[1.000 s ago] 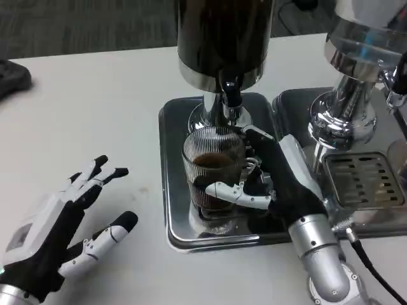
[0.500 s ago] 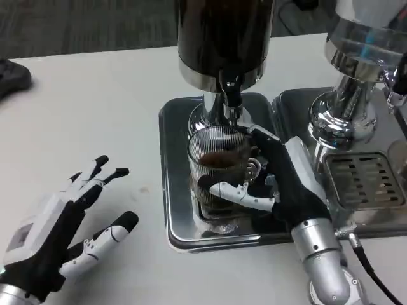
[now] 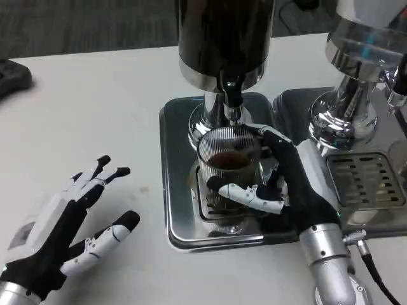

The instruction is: Grasp the cup under the faucet to collect the drink, then remove the cup.

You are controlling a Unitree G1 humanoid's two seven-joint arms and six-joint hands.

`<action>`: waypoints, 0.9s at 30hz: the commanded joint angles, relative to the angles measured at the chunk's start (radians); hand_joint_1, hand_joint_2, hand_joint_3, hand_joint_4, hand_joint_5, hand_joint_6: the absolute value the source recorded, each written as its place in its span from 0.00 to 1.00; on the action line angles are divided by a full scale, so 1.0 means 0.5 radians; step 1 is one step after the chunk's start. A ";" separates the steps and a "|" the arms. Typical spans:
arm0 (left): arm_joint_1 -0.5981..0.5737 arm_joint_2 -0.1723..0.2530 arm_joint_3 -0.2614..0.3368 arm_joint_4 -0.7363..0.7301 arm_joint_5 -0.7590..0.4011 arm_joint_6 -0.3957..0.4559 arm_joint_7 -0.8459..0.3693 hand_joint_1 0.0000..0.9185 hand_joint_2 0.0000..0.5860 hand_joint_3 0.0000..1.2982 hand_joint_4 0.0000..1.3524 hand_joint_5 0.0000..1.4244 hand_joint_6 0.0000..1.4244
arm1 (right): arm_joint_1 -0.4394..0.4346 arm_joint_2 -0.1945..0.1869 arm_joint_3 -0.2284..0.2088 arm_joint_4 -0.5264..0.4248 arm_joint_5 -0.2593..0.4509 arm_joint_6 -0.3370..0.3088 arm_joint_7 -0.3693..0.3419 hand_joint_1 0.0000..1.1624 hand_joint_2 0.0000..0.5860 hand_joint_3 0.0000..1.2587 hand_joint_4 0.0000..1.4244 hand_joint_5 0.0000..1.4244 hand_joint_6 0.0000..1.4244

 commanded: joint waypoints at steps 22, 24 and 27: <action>-0.109 0.180 -0.134 -0.014 0.081 0.004 -0.129 0.00 0.27 0.00 0.00 0.00 0.00 | 0.248 -0.018 -0.081 -0.405 0.001 -0.119 -0.074 0.83 0.27 0.41 0.42 0.63 0.92; -0.107 0.206 -0.148 -0.043 0.098 0.034 -0.153 0.00 0.26 0.00 0.00 0.00 0.00 | 0.274 -0.023 -0.077 -0.450 0.004 -0.129 -0.063 0.82 0.27 0.41 0.42 0.63 0.92; -0.098 0.230 -0.158 -0.083 0.126 0.067 -0.174 0.00 0.26 0.00 0.00 0.00 0.00 | 0.305 -0.044 -0.062 -0.516 -0.032 -0.133 -0.057 0.82 0.27 0.41 0.42 0.63 0.92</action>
